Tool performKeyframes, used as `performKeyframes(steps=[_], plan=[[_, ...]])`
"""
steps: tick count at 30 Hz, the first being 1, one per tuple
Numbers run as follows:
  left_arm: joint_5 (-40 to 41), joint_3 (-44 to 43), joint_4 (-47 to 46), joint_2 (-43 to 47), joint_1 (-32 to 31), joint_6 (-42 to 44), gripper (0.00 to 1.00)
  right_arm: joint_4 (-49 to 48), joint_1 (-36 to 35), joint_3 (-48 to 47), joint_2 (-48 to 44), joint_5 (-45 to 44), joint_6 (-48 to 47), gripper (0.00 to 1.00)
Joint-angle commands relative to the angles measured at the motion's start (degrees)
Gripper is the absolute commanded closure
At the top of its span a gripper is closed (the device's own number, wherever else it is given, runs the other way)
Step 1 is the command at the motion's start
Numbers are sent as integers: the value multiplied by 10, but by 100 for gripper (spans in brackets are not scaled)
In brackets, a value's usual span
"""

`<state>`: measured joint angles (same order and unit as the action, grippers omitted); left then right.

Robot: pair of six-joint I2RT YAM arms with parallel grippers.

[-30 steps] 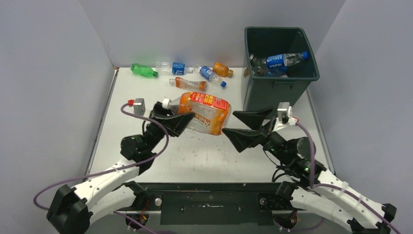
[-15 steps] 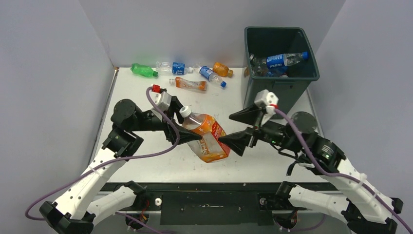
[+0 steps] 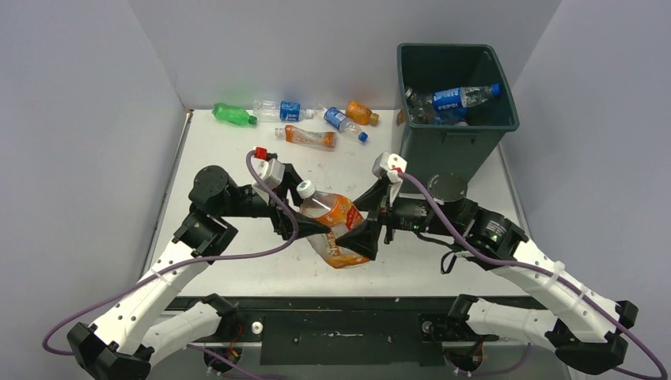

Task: Put the plastic bottles in the bin
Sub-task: Place the plastic bottle in the trash bin.

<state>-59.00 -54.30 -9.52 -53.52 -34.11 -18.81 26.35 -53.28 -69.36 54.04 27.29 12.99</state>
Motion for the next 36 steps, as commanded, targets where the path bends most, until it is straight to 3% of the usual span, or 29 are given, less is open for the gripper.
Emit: performKeyframes(steps=[1,4,6,10,14,20,25,29,33,36], plan=[[-7,-6,-65,18,-8,-4,83,-21,4,11,33,11,12,2],[-8,-3,-71,20,-9,-10,81,-25,3,15,43,12,15,19],[-8,3,-75,24,-9,-9,75,-30,3,17,40,15,15,29],[9,24,-88,44,-10,0,35,-34,4,11,33,12,11,46],[32,48,-110,66,-10,7,2,-35,4,6,26,-1,9,51],[114,75,-104,106,-9,32,4,-90,4,31,-35,-90,2,57],[267,128,-129,181,-9,89,4,-258,4,137,-177,-212,-7,57],[362,163,-141,210,-8,111,4,-345,5,201,-229,-304,-27,57],[370,190,-154,202,-9,96,4,-380,4,225,-232,-310,-35,58],[365,207,-171,191,-10,83,4,-417,4,246,-245,-379,-44,61]])
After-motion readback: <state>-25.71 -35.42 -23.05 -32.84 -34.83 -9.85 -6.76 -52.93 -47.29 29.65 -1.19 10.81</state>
